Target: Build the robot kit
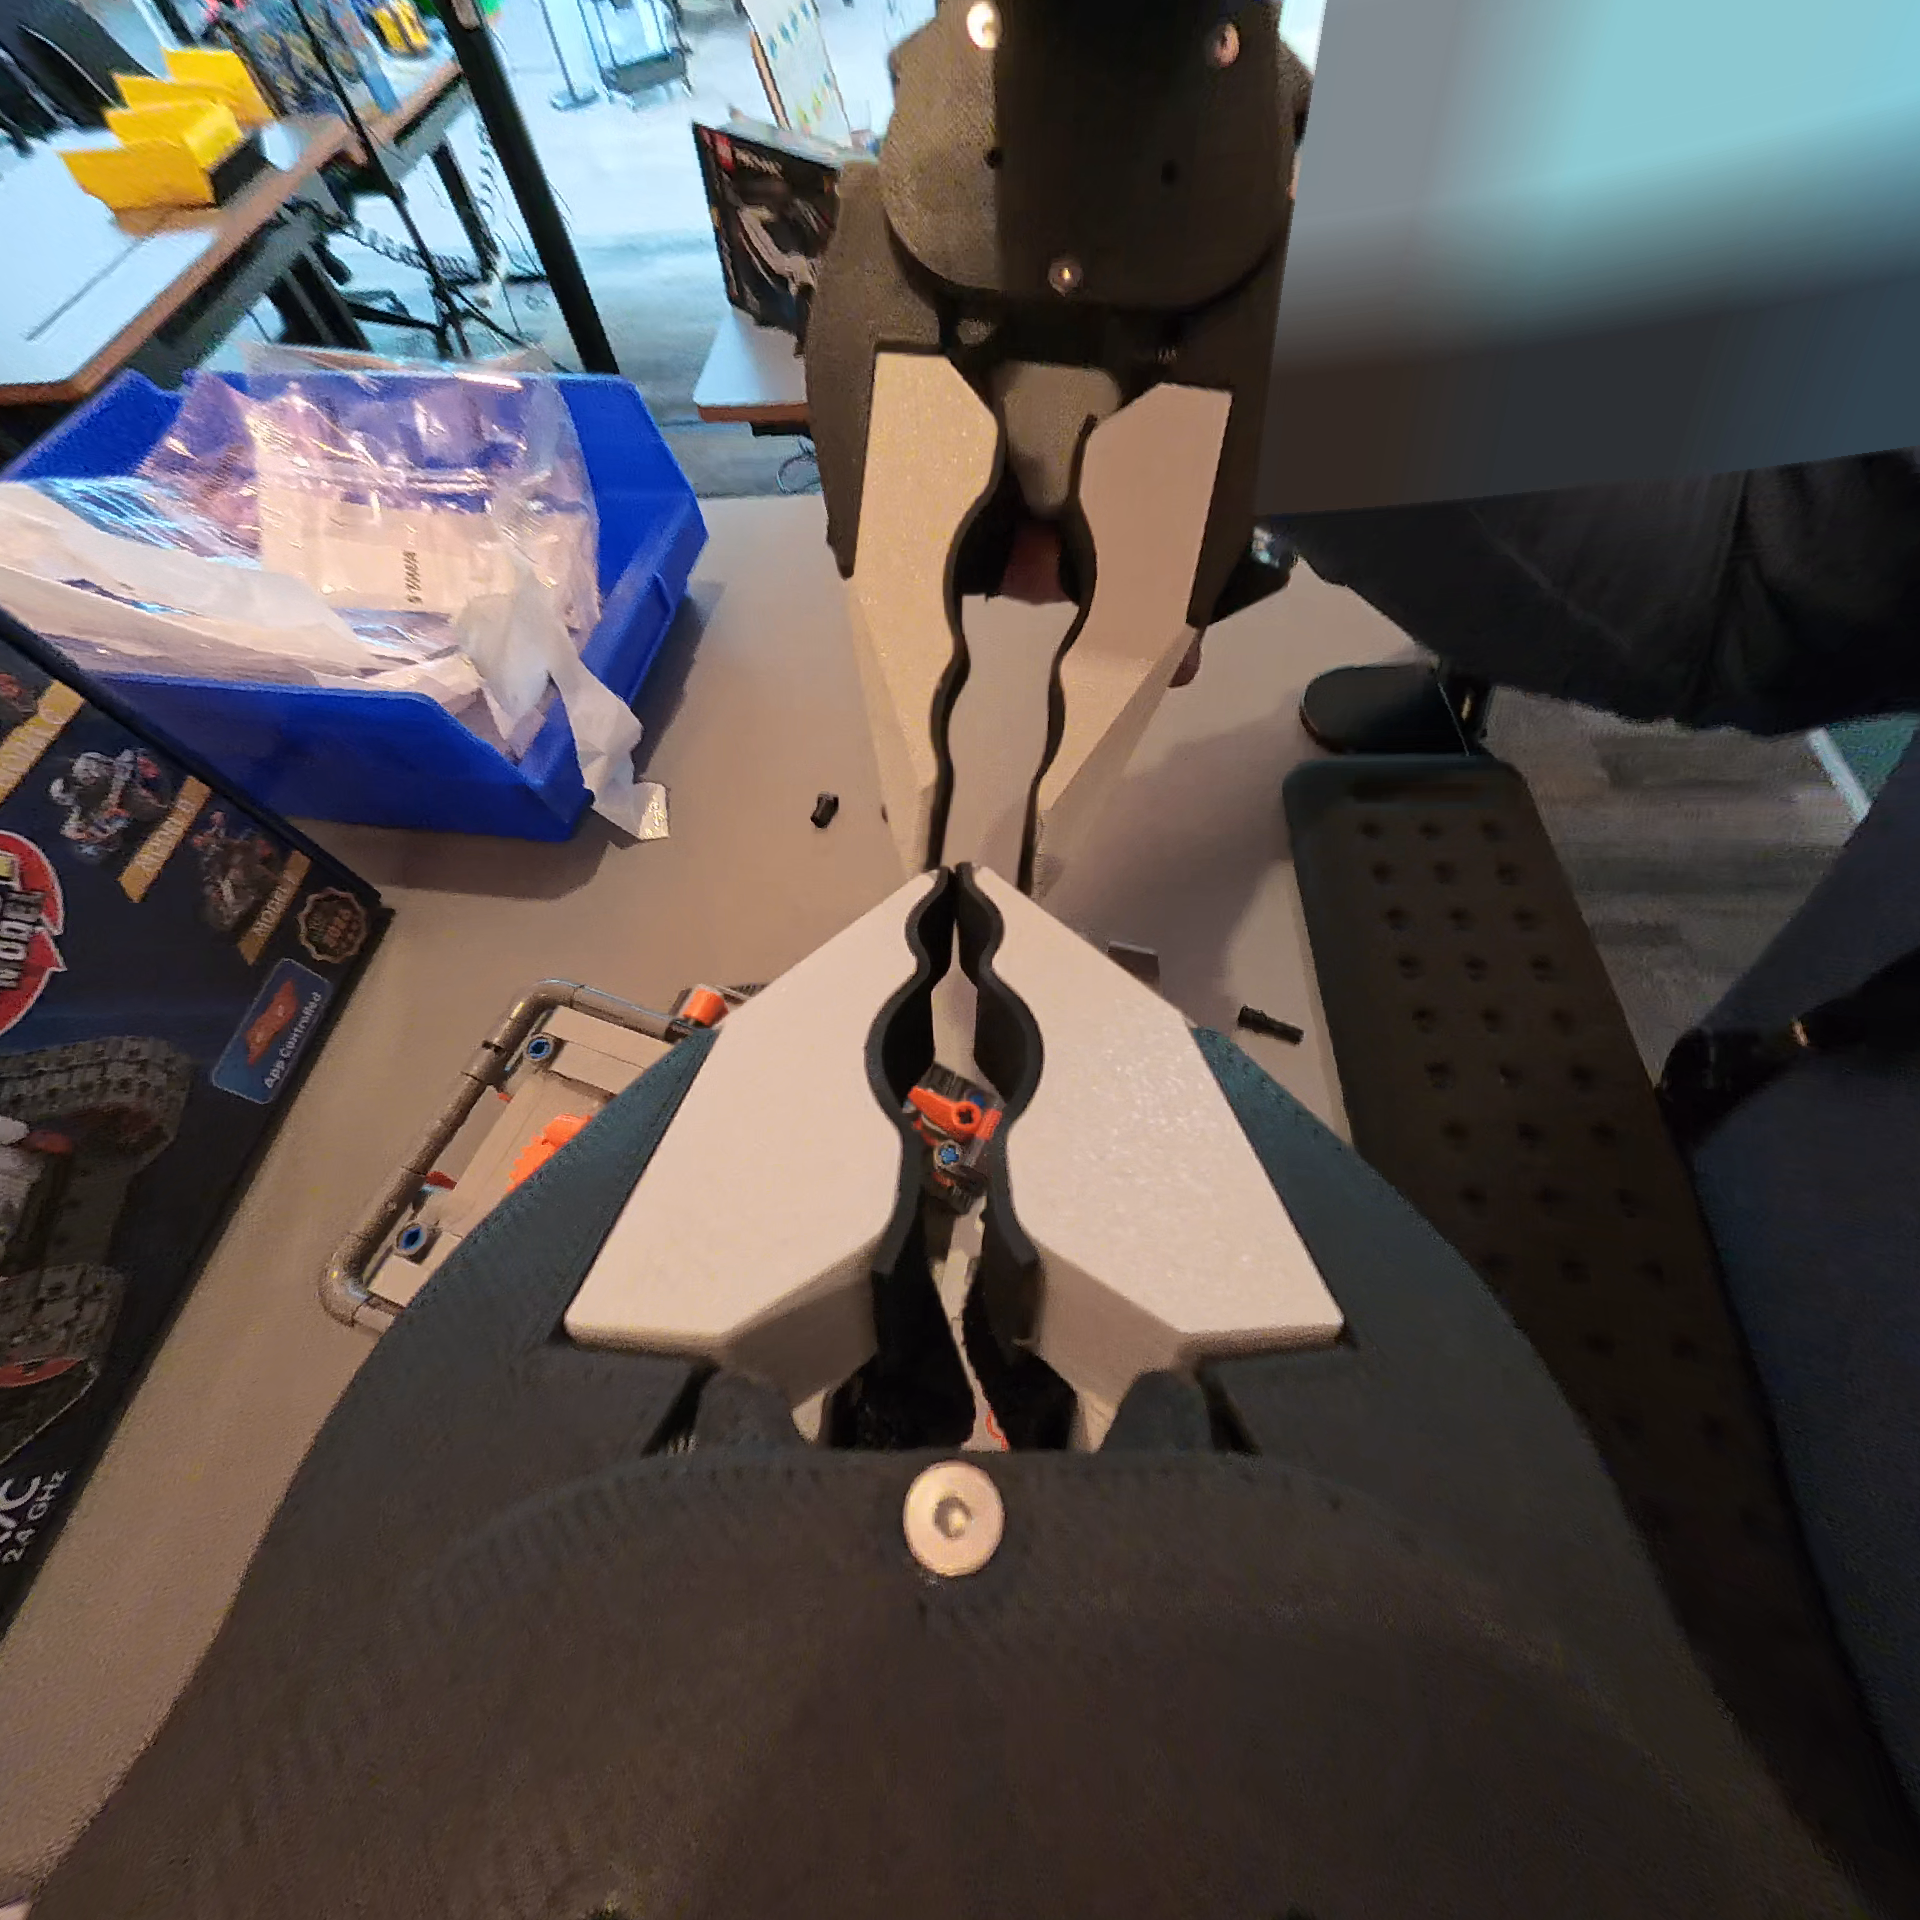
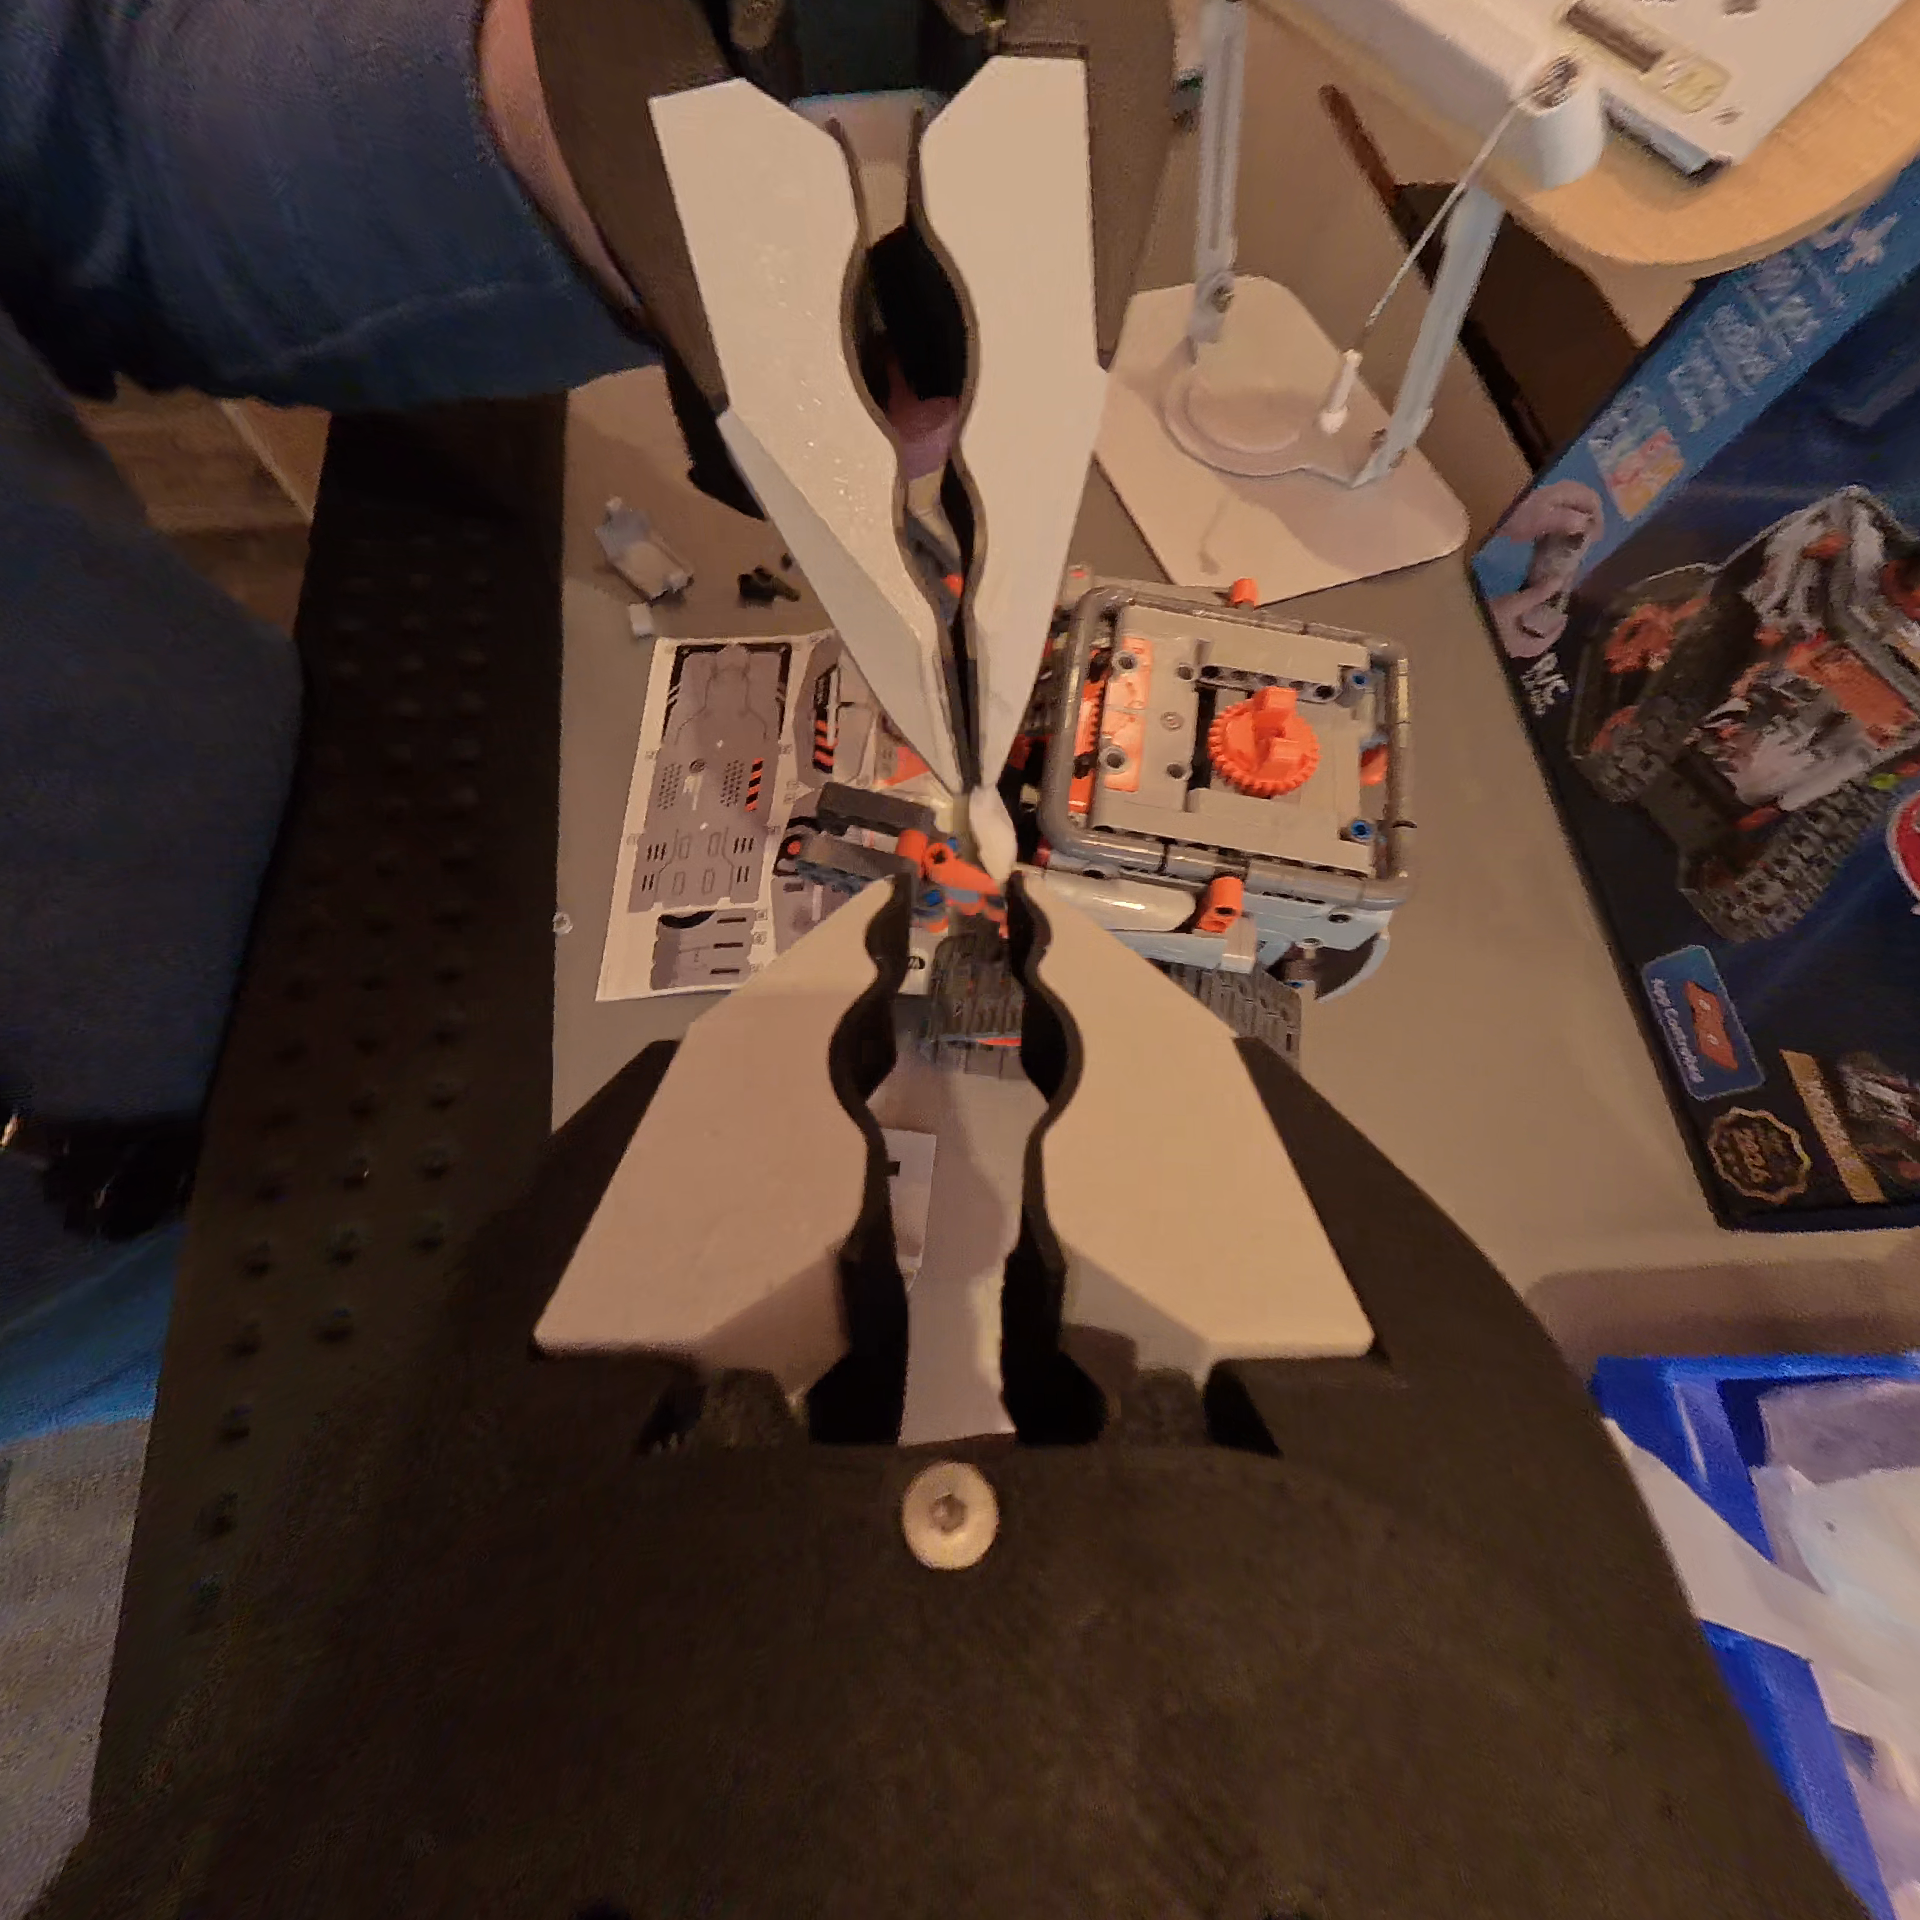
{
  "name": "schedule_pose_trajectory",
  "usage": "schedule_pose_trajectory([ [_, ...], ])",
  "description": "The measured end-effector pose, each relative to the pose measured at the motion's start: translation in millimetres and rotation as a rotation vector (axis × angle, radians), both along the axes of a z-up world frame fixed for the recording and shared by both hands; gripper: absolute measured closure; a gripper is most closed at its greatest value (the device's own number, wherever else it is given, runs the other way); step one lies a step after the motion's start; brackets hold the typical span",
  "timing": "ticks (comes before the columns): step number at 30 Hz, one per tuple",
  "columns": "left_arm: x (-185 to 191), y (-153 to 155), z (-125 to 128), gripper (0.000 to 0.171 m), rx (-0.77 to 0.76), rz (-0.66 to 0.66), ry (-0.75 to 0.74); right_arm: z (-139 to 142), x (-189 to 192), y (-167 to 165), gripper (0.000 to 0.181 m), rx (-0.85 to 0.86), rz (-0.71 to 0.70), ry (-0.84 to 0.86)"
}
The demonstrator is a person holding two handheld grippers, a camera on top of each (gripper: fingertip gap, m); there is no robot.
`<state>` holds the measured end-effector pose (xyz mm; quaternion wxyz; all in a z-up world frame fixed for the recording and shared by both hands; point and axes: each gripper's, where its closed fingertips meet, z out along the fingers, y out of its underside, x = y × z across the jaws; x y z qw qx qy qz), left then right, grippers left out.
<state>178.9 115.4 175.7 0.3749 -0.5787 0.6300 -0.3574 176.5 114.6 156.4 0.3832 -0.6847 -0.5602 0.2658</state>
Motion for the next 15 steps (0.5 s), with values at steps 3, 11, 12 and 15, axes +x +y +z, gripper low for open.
schedule_pose_trajectory([
  [3, -0.8, 6.4, 14.7, 0.171, -0.011, 0.04, -0.081, 17.5, 2.1, 4.3, 0.167, 0.003, -0.045, 0.115],
  [11, -8.4, 17.3, 68.9, 0.171, -0.222, 0.127, -0.419, 54.0, 15.1, 17.6, 0.148, 0.011, -0.201, 0.425],
  [12, -10.3, 19.8, 78.5, 0.171, -0.259, 0.144, -0.487, 62.5, 16.5, 18.3, 0.151, -0.003, -0.218, 0.514],
  [15, -15.3, 23.8, 100.4, 0.171, -0.41, 0.167, -0.679, 83.7, 11.9, 13.0, 0.148, -0.061, -0.209, 0.755],
])
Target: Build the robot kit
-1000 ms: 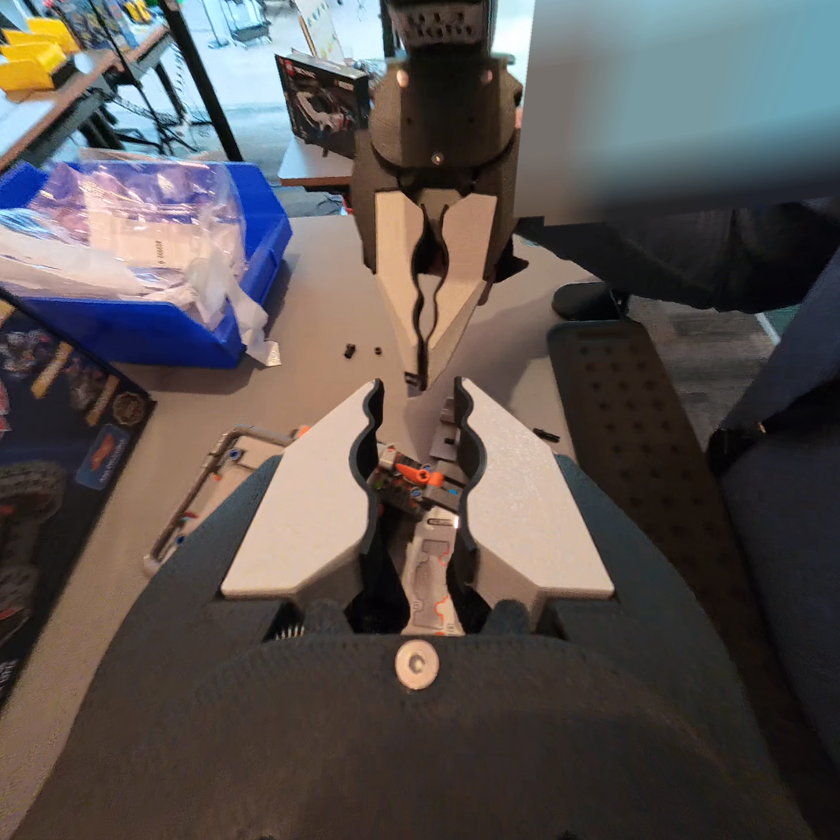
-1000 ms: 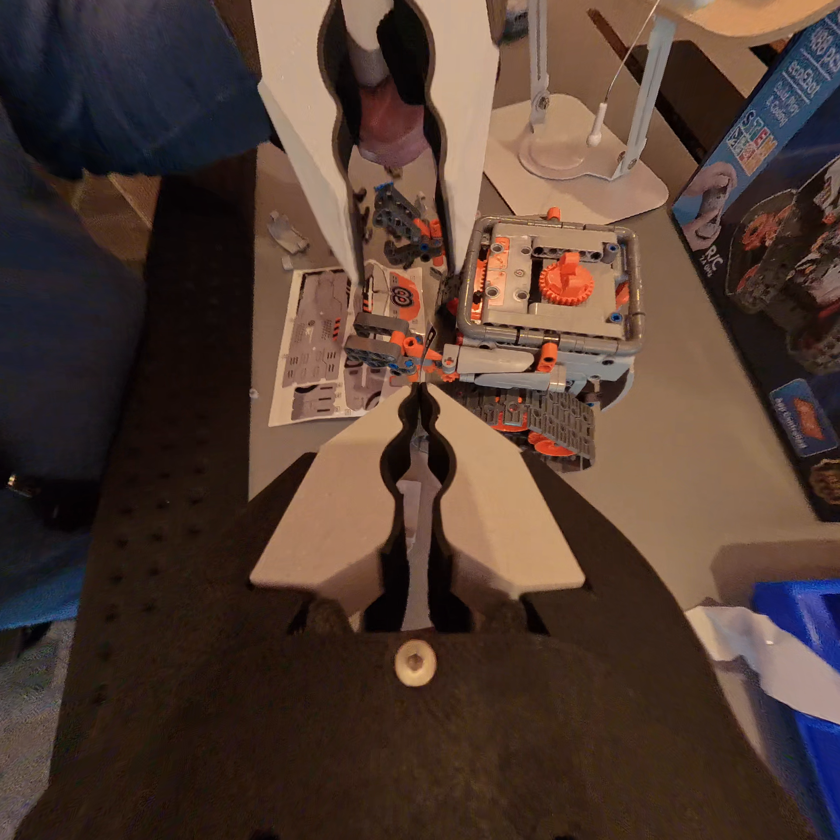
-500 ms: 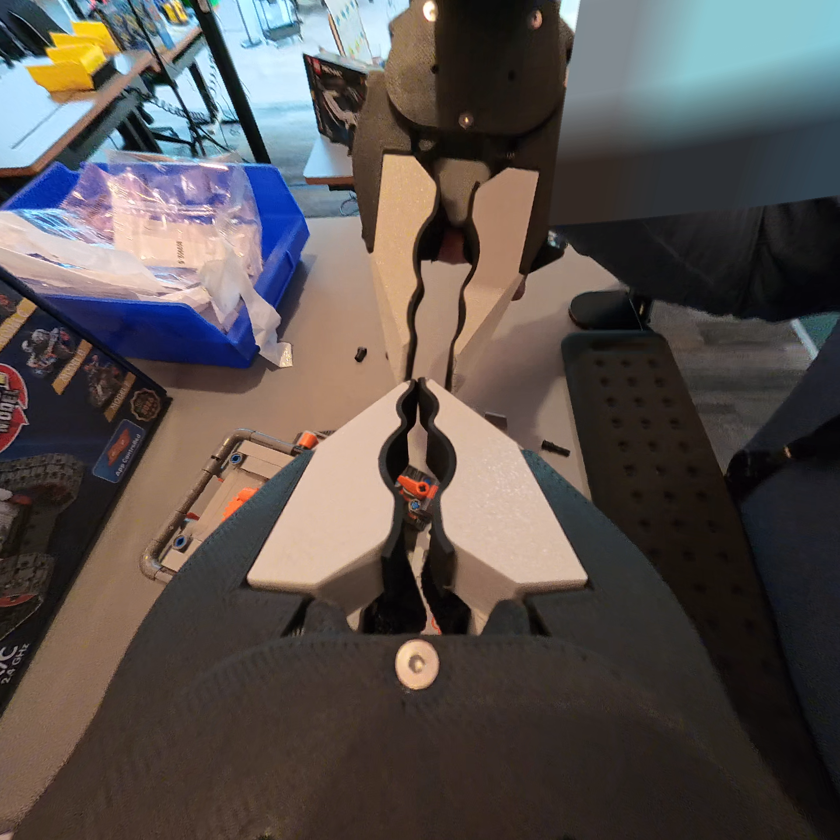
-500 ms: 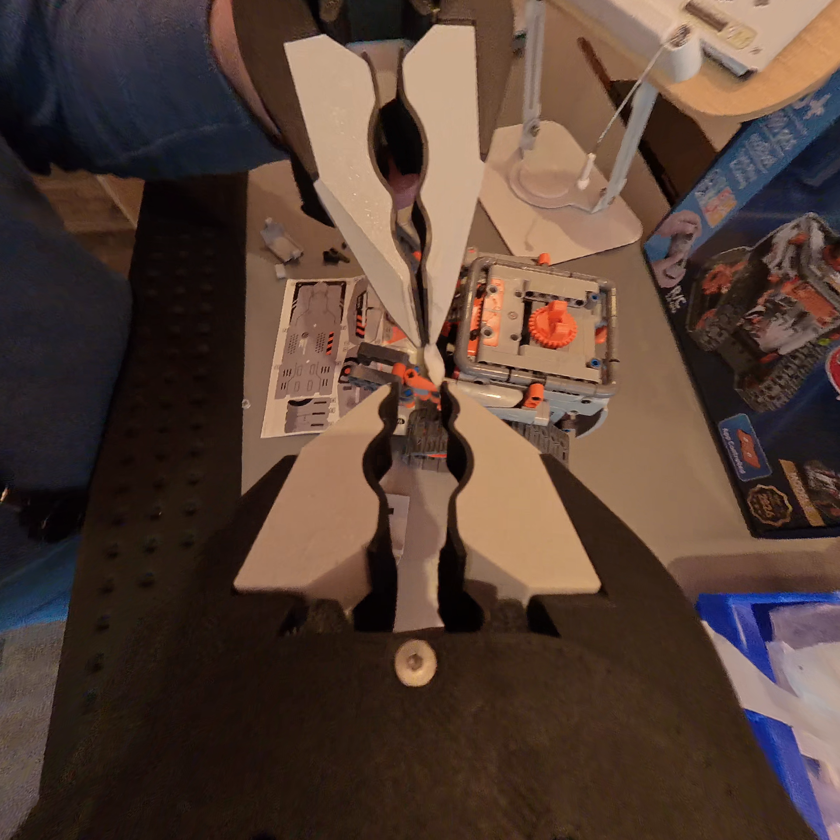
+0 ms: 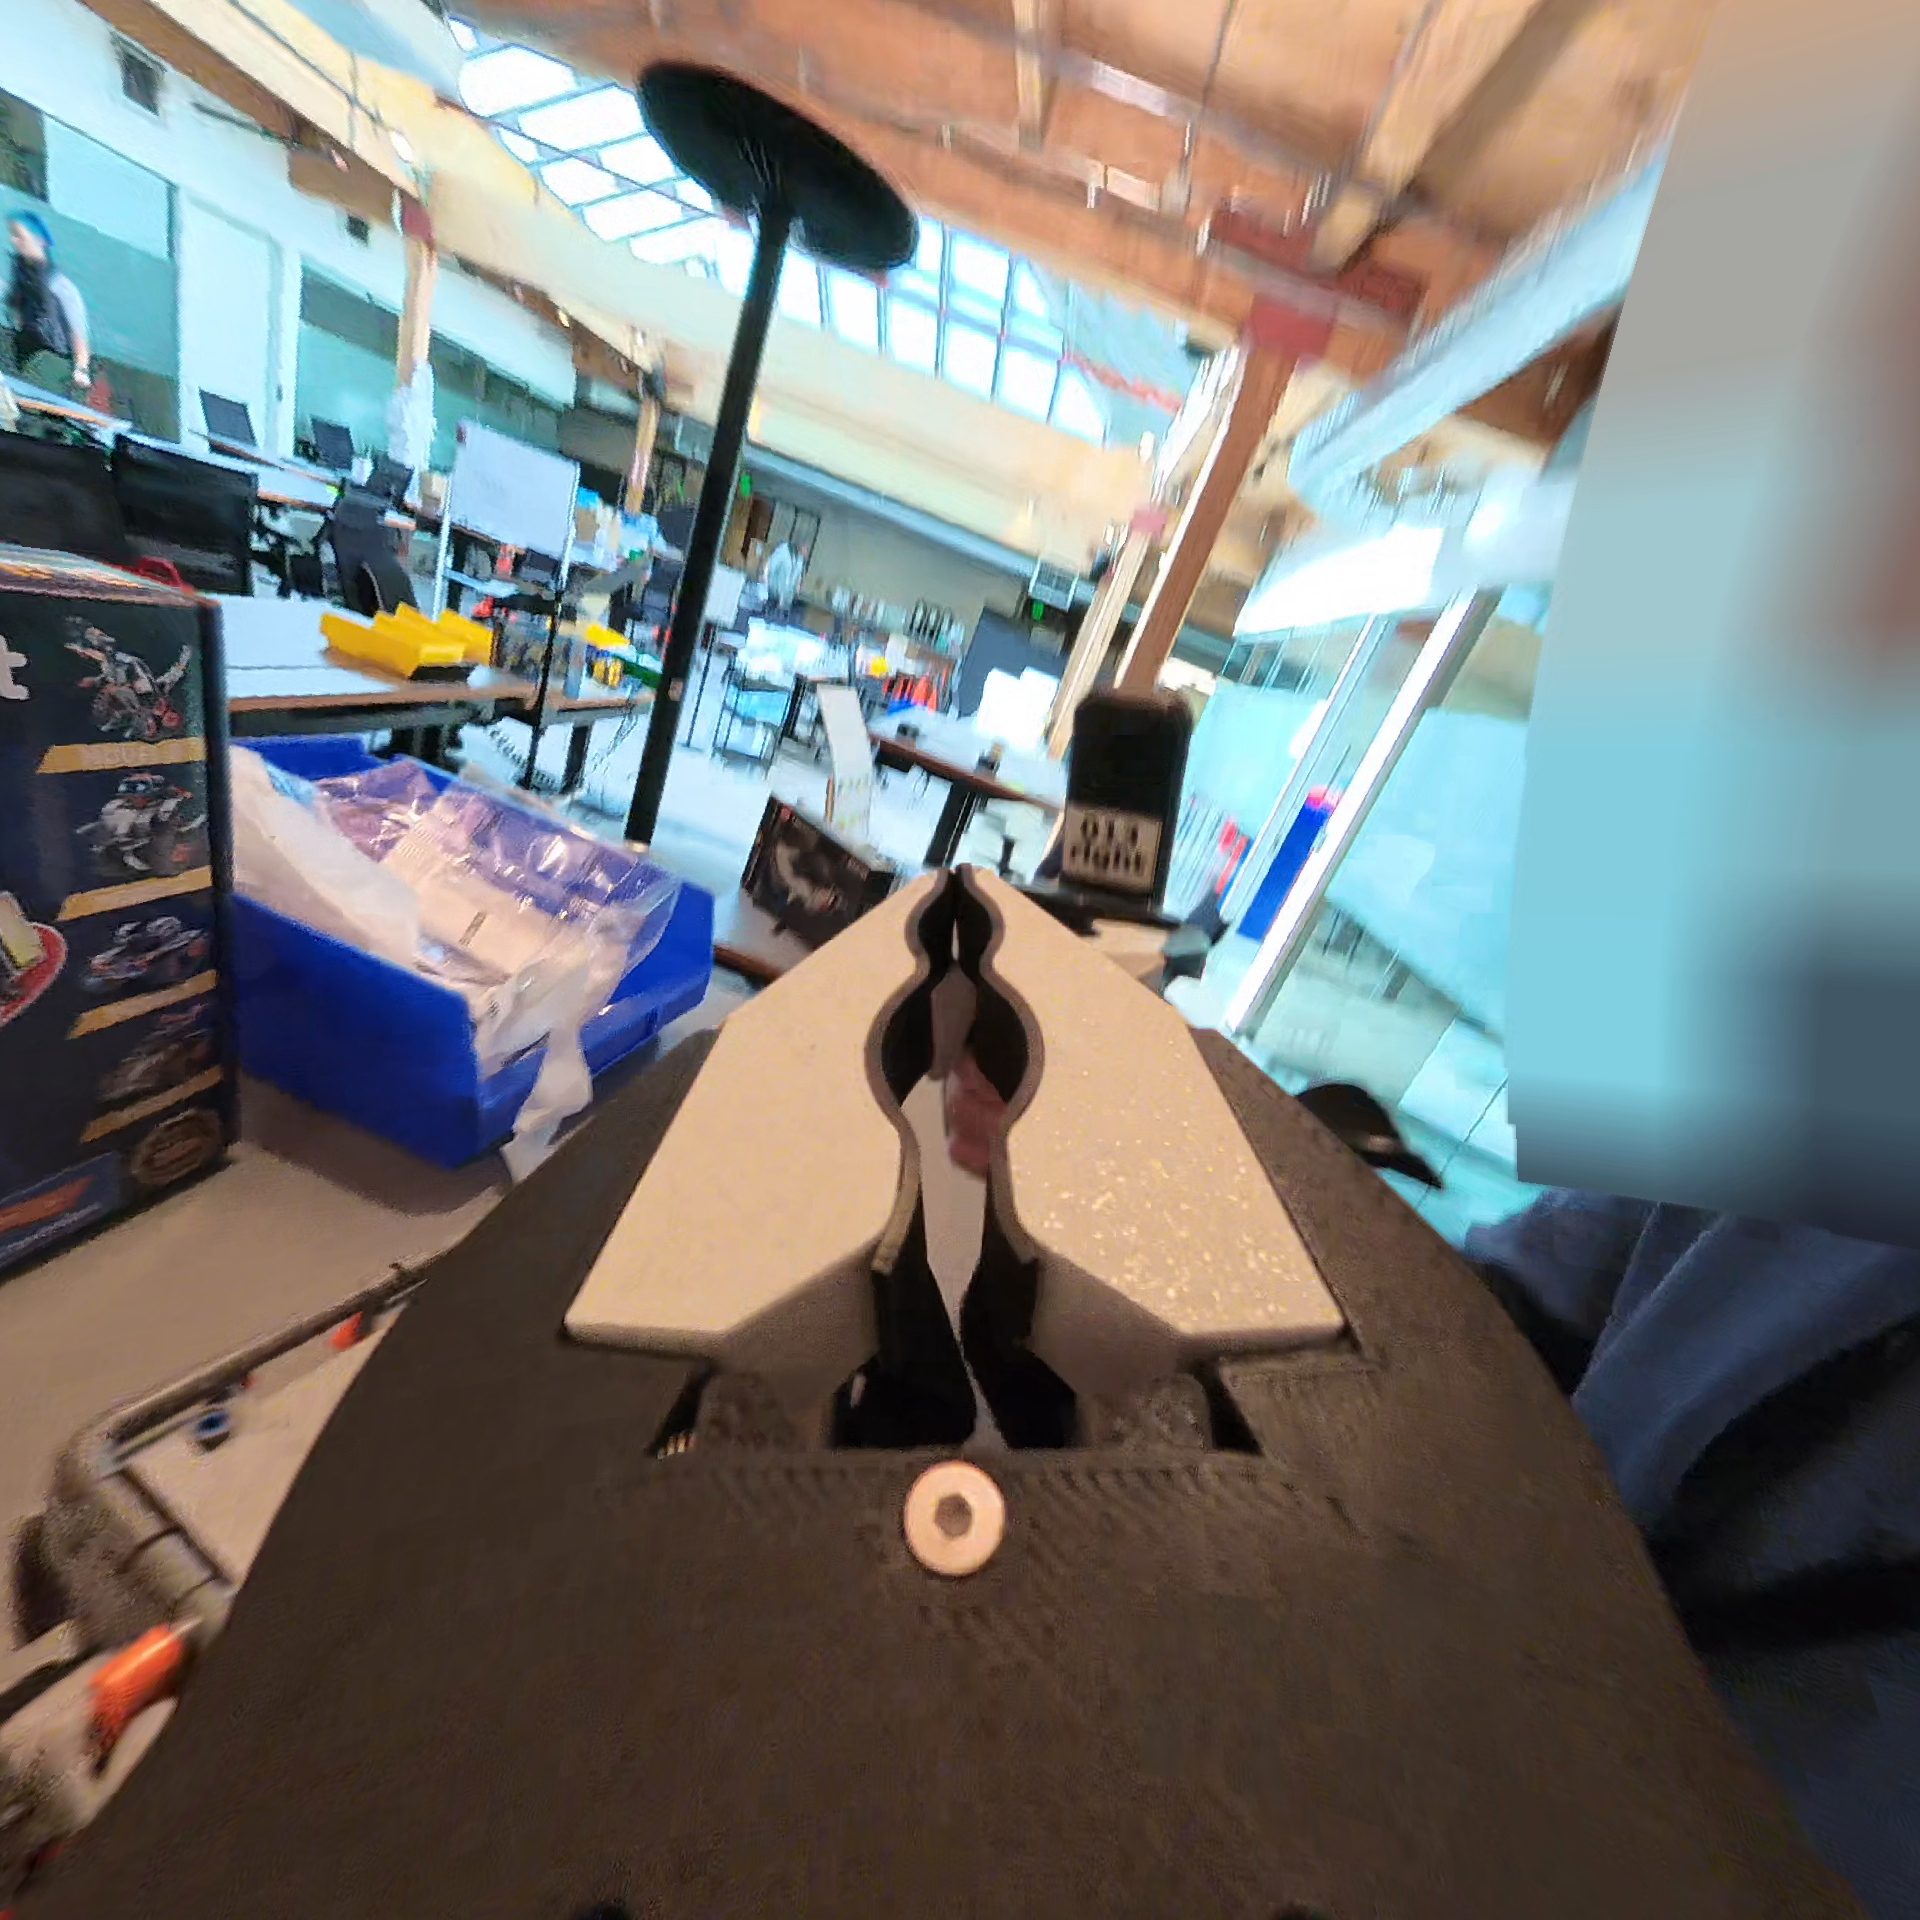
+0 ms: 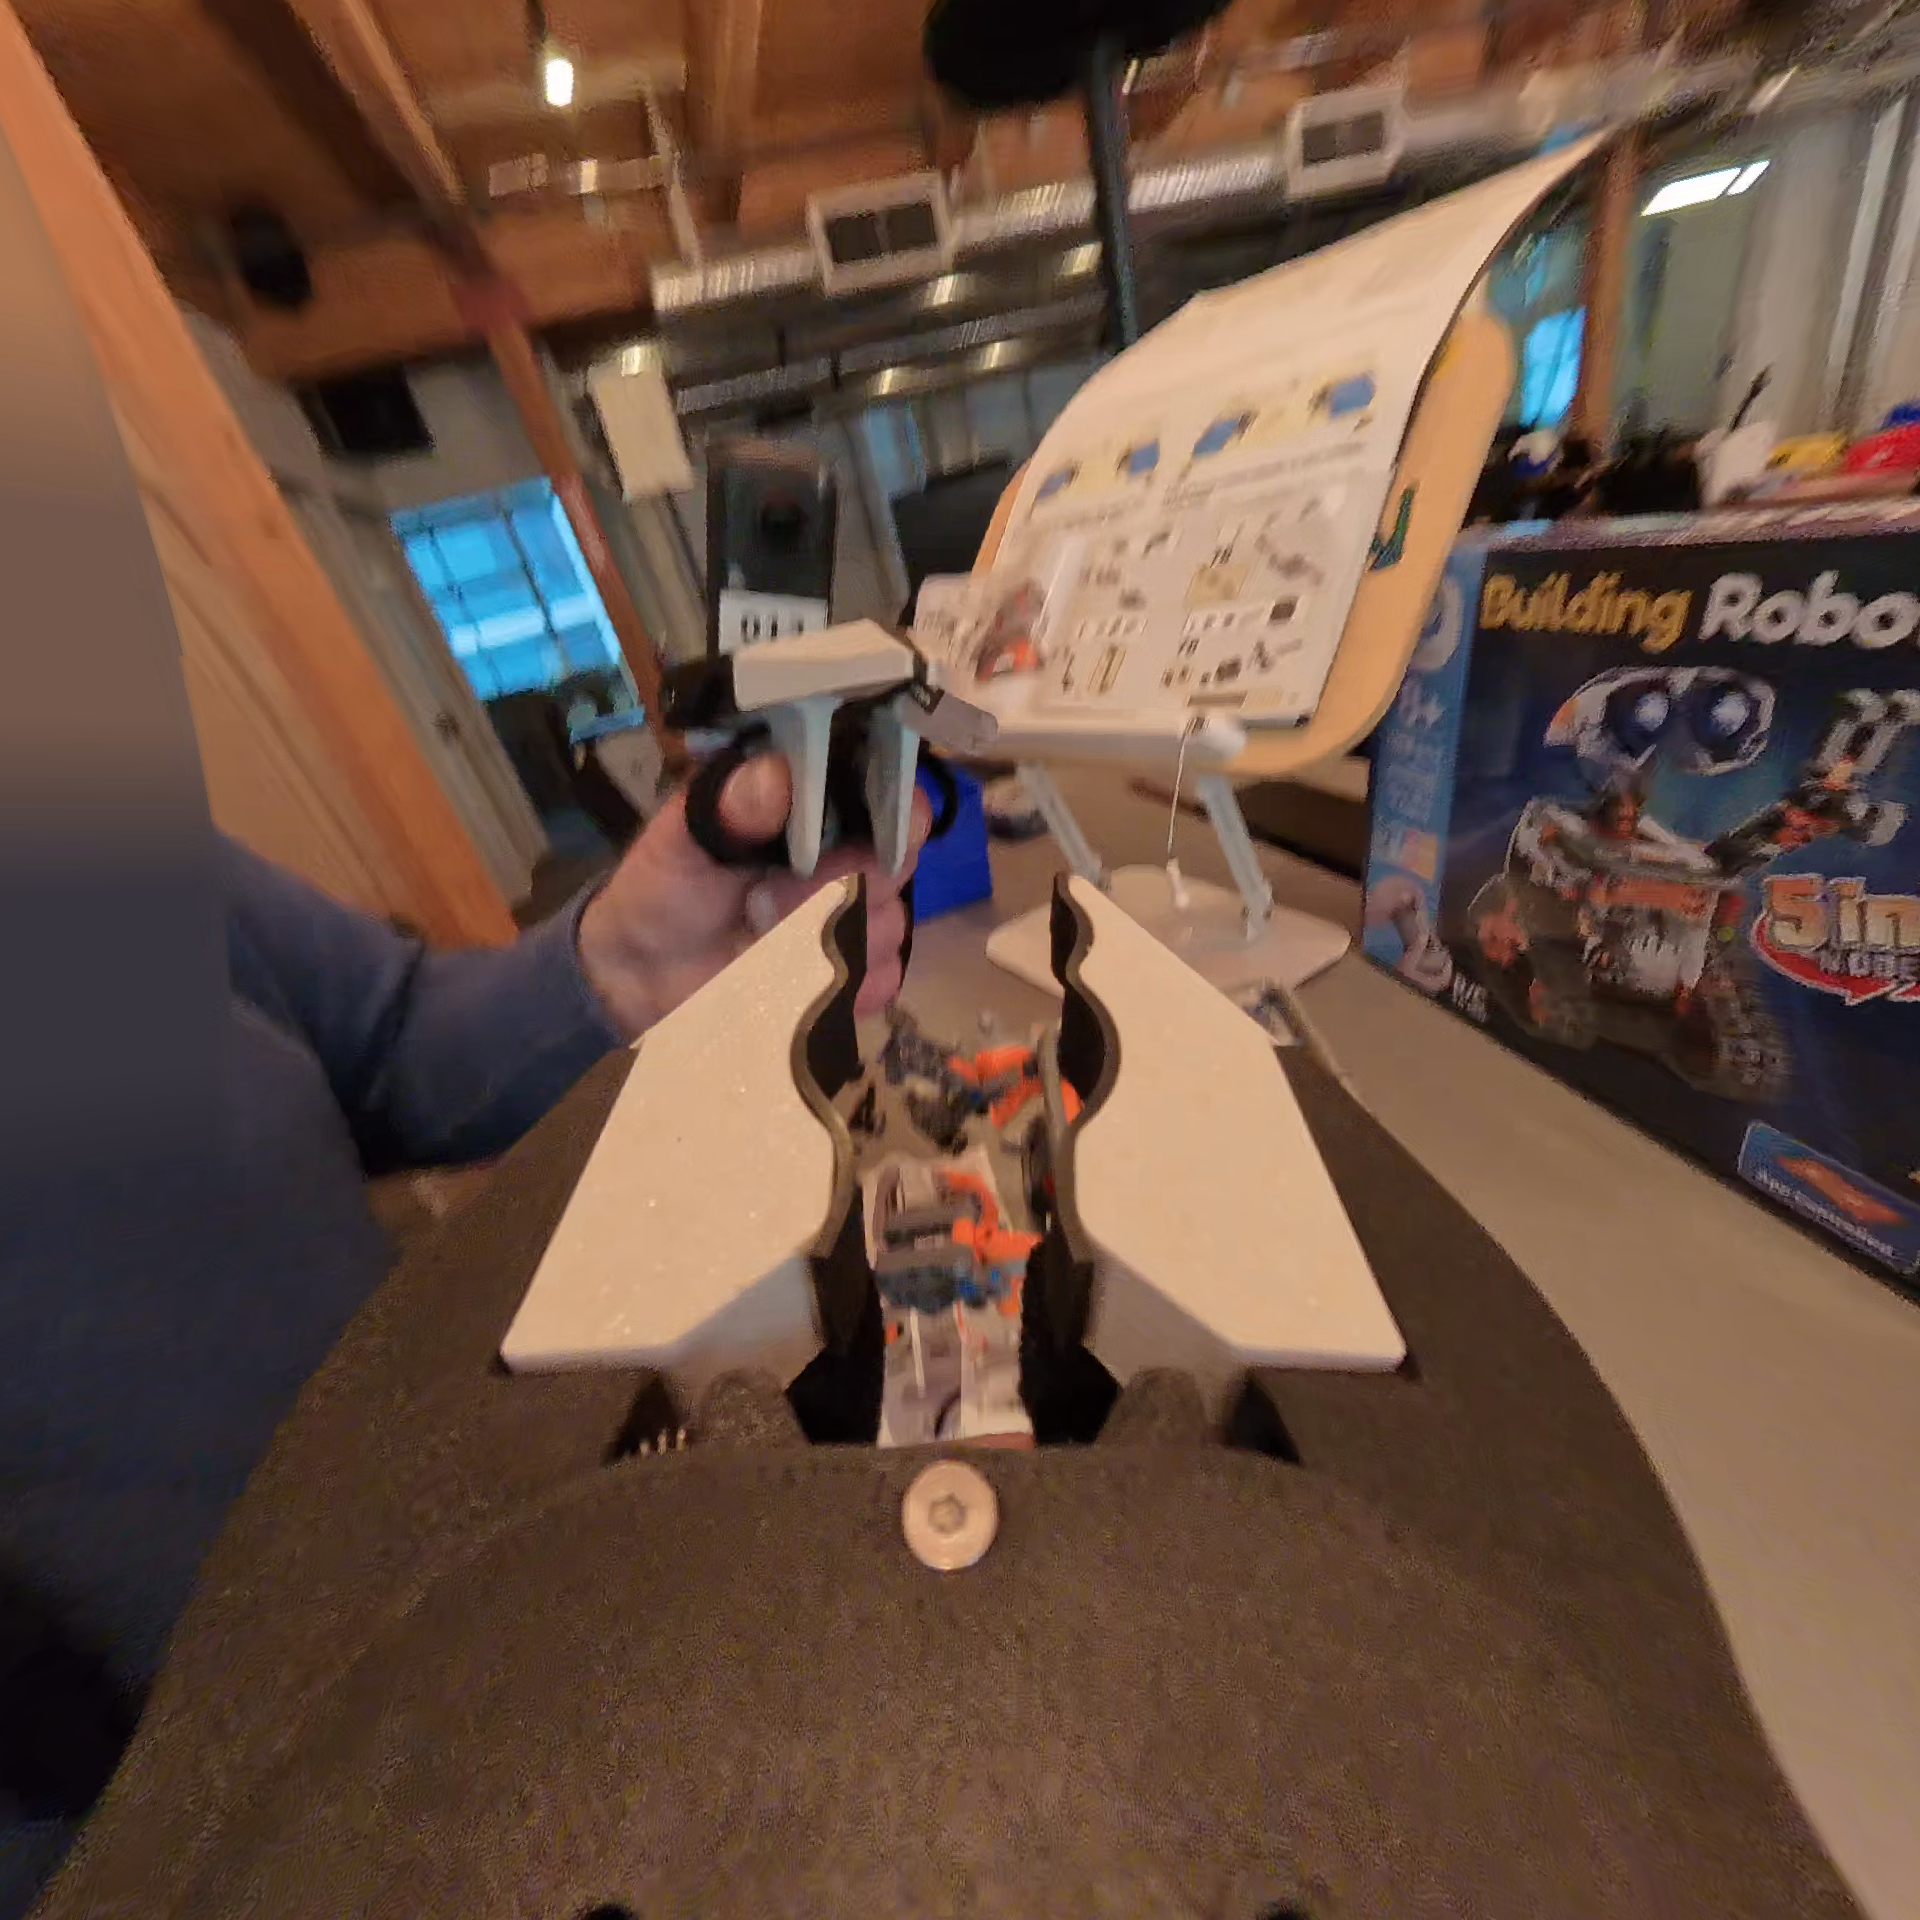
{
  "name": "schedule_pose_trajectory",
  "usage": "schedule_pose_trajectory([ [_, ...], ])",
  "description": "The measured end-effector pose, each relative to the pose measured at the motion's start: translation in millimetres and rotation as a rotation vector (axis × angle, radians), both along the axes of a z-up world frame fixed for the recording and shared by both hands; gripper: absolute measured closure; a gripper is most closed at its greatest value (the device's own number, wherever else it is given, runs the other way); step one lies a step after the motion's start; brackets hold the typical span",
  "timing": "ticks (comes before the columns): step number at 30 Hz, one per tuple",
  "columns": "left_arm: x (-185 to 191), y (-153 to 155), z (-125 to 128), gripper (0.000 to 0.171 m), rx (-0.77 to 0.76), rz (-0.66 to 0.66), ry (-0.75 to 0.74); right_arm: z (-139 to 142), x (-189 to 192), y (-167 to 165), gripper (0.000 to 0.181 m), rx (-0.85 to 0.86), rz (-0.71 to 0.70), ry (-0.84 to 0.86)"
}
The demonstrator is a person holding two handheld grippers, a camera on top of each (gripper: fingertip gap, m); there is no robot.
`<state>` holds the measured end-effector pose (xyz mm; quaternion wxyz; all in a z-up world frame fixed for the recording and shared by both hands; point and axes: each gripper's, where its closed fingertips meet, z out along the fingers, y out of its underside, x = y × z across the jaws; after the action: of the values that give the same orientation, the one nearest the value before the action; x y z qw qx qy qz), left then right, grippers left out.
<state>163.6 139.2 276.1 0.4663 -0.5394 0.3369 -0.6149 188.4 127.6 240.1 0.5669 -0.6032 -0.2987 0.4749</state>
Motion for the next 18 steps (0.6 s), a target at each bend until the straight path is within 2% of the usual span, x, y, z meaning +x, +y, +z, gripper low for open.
schedule_pose_trajectory([
  [4, -2.4, -1.1, 16.3, 0.171, -0.096, -0.002, -0.198, 24.1, -2.5, 1.0, 0.159, -0.009, -0.04, 0.294],
  [8, 3.1, -4.5, 18.9, 0.171, -0.141, -0.005, -0.268, 34.8, -9.0, -1.2, 0.167, -0.001, -0.033, 0.409],
  [11, 4.3, -8.3, 21.5, 0.171, -0.16, -0.023, -0.316, 35.9, -9.7, 6.0, 0.165, -0.025, -0.07, 0.437],
  [15, 7.7, -8.3, 19.2, 0.171, -0.19, -0.03, -0.334, 41.0, -17.5, 1.7, 0.165, -0.015, -0.023, 0.479],
  [18, 7.5, -9.7, 19.9, 0.171, -0.187, -0.031, -0.347, 42.7, -20.3, 2.2, 0.172, -0.01, -0.031, 0.481],
])
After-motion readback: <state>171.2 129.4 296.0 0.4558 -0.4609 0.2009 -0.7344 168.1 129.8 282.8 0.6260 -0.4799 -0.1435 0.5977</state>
